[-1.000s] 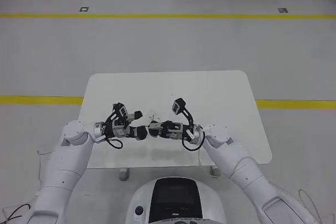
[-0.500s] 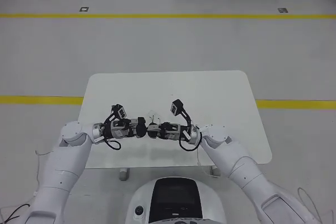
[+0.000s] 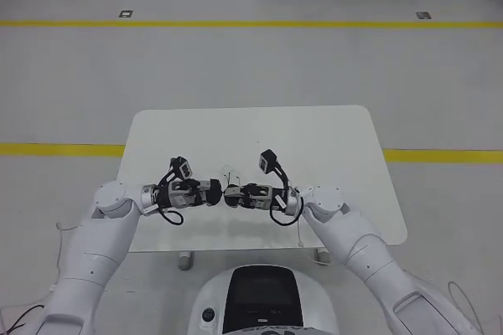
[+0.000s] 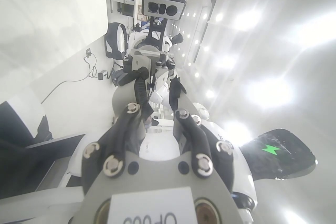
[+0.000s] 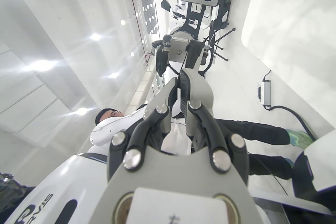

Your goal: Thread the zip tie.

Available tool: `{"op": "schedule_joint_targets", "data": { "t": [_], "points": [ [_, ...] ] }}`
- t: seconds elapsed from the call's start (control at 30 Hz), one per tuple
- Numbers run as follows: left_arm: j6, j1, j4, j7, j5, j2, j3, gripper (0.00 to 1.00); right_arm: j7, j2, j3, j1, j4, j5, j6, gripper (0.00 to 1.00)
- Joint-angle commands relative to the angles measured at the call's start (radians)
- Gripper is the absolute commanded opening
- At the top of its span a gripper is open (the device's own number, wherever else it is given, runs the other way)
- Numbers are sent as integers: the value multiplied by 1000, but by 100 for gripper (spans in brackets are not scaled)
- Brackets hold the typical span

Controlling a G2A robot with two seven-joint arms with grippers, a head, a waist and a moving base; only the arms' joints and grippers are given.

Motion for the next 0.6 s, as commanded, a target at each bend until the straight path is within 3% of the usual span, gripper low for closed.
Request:
{"op": "schedule_joint_targets", "data": {
  "t": [0.0,0.57],
  "points": [
    [-2,0,2,1,-4,2,5,18,2,1,1,-2,-3,1,1,0],
    [-11,1,-6,5,-24,17,33,9,-6,4,-2,-12,-11,4,7,0]
  ]
}}
